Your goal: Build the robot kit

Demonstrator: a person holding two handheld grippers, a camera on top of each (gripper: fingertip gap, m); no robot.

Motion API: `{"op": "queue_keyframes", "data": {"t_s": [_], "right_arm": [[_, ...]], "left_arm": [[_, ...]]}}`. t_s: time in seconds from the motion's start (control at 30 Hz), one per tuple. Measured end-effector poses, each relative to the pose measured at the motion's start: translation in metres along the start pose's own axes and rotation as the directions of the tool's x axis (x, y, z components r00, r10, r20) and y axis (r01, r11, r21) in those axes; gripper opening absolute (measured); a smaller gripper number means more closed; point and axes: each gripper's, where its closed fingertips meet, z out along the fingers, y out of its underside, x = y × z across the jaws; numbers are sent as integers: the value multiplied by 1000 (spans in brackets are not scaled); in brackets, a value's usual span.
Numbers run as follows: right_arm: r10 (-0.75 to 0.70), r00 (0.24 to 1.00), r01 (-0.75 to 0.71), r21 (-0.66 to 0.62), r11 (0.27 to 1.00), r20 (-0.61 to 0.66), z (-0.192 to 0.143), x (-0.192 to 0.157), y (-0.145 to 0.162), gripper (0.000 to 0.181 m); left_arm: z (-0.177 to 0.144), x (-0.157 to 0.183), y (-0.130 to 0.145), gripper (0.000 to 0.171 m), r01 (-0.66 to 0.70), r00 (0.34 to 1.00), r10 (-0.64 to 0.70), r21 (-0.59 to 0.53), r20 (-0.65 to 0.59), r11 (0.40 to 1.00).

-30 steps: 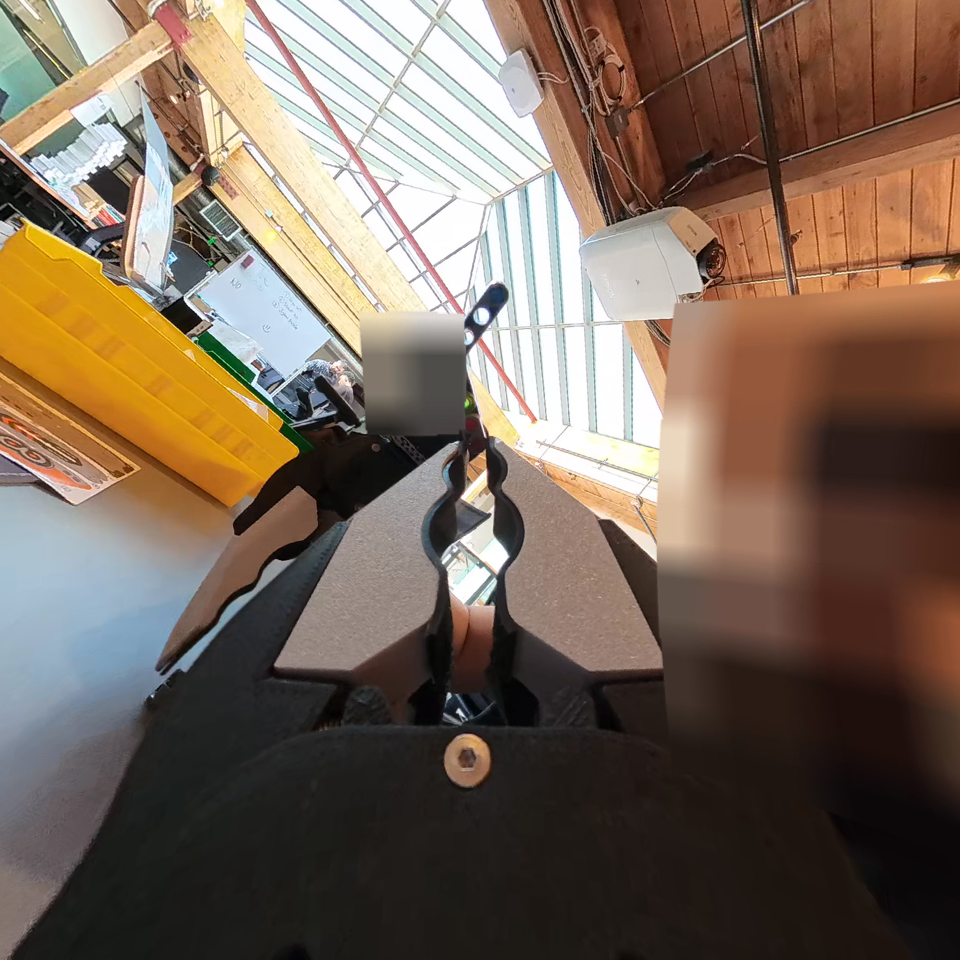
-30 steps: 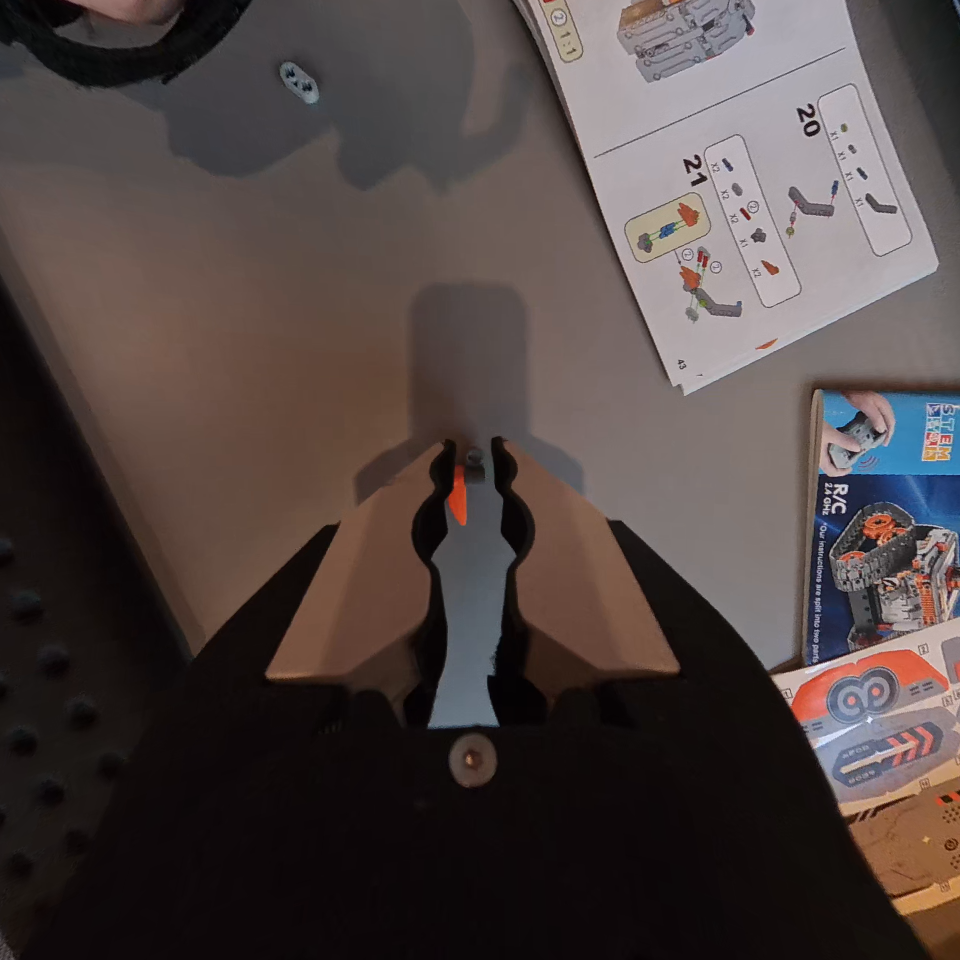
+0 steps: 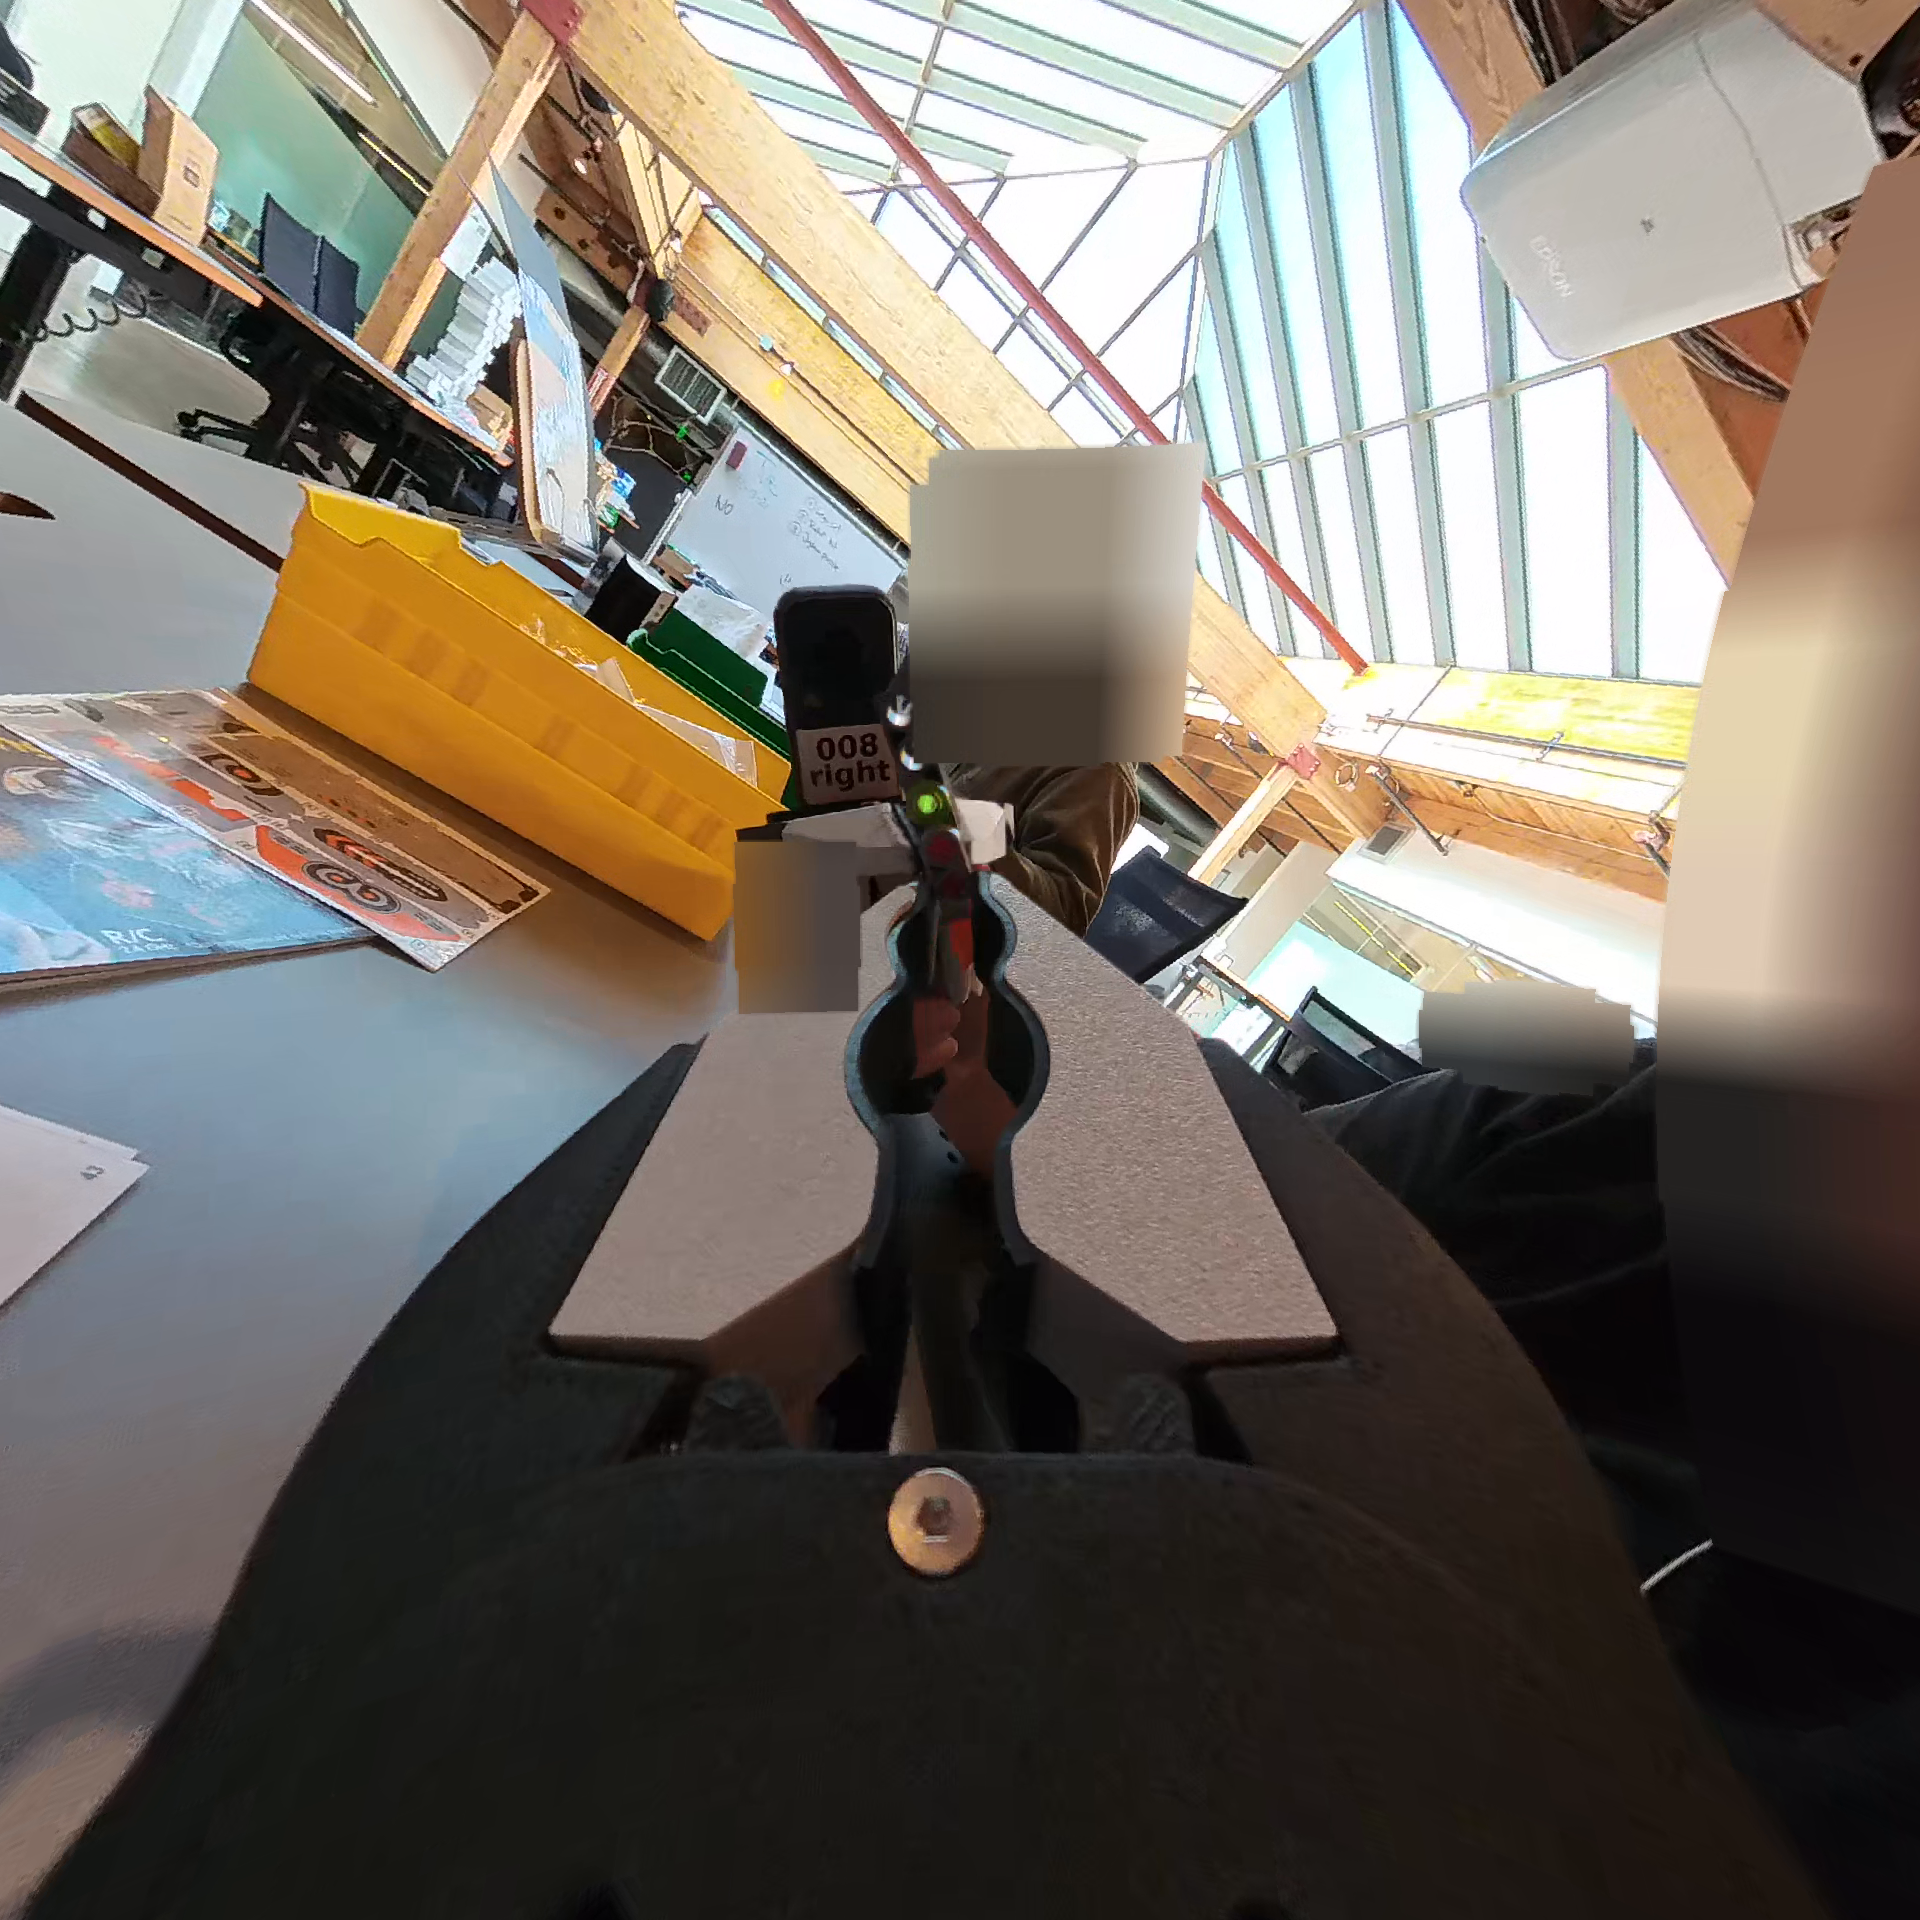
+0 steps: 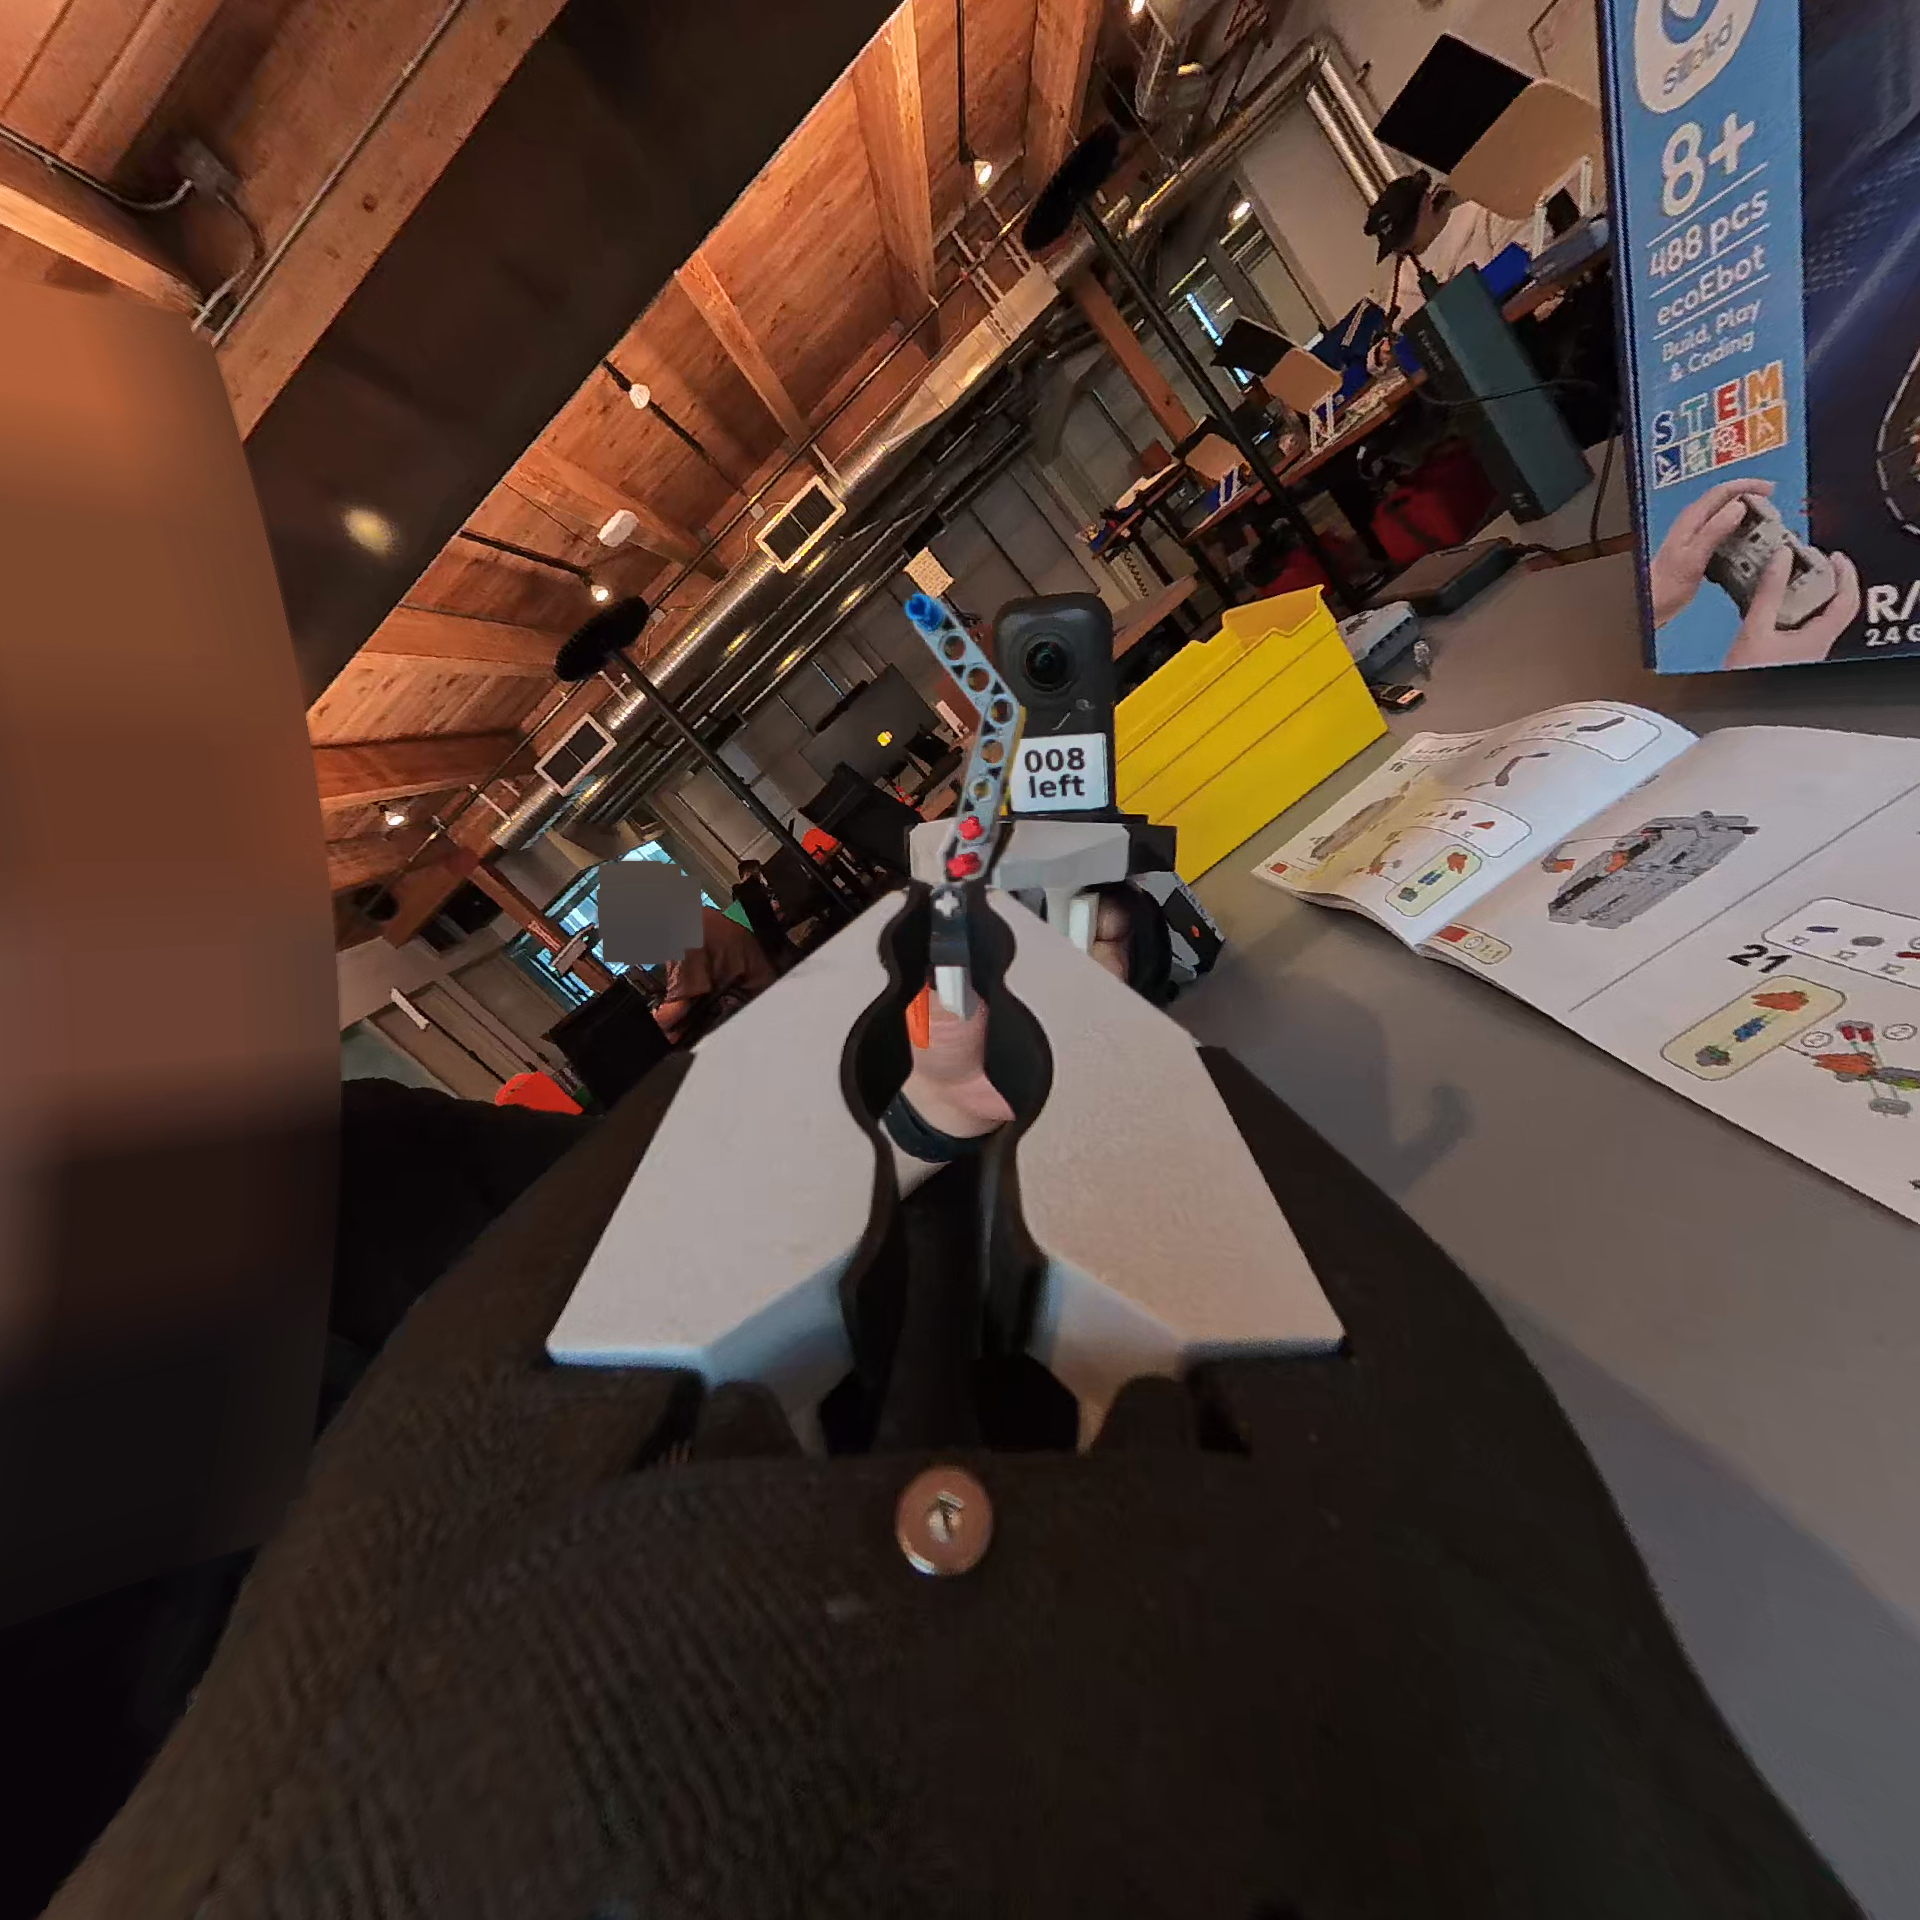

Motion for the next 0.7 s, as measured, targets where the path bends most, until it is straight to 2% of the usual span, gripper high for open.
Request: {"op": "queue_keyframes", "data": {"t_s": [0.47, 0.7], "right_arm": [[71, 997, -71, -3, 997, -11, 0, 10, 4, 6], [-28, 991, 19, -65, 998, -133, -2, 25, 13, 6]], "left_arm": [[4, -8, 11, 4, -52, 995, 58, -75, 87, 996], [0, -21, 20, 4, -93, 974, 124, -169, 189, 981]]}}
